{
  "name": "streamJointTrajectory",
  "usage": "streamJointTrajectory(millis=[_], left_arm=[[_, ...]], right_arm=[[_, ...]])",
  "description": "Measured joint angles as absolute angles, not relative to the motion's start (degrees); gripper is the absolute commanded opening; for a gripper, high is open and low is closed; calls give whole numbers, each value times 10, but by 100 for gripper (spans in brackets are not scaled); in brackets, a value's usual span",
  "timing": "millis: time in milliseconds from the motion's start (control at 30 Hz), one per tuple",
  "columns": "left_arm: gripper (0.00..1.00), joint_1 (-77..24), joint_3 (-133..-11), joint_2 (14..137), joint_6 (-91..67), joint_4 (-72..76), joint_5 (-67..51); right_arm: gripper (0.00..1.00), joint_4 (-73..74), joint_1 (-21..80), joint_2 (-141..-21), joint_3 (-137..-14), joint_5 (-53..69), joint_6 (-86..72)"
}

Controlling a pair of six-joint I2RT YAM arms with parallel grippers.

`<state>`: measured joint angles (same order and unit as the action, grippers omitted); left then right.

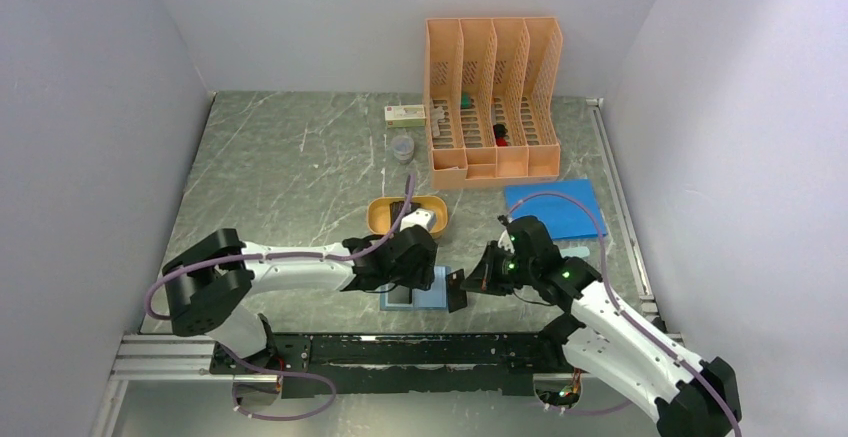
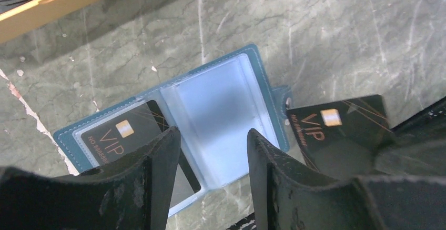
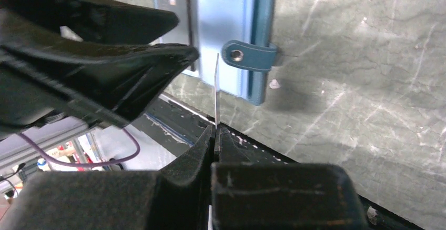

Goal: Put the credit cards into the card holder
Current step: Turn over the card slot in the card holder.

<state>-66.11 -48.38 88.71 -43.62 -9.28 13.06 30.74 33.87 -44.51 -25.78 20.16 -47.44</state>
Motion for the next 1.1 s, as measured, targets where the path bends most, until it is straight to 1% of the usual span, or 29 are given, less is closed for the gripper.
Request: streamJointTrajectory(millis=[100,367,567,600,667,800,867,967,1100], left_arm=[[54,-661,-484,895,-439,-95,138],[58,-662,-494,936,-439,-93,140],[56,-666,-529,975,-431,-93,141],[54,-667,-533,980,-430,-93,143],[48,-669,-539,986,-430,-95,148],[24,-670,-540,990,-432,-102,168],[17,-670,-539,990,-435,-106,179],[11,-670,-539,992,-442,-108,189],[7,-672,-532,990,-450,-101,197]], right_arm=[[0,303,344,-427,-265,201,-473],[0,295,367,-439,-273,201,-471],[0,296,371,-436,-263,199,-471],[0,296,372,-436,-262,198,-471],[0,296,373,-436,-259,196,-471],[0,300,374,-433,-251,186,-471],[0,301,374,-430,-247,183,-471],[0,302,375,-430,-240,181,-472],[0,298,376,-436,-233,180,-472]])
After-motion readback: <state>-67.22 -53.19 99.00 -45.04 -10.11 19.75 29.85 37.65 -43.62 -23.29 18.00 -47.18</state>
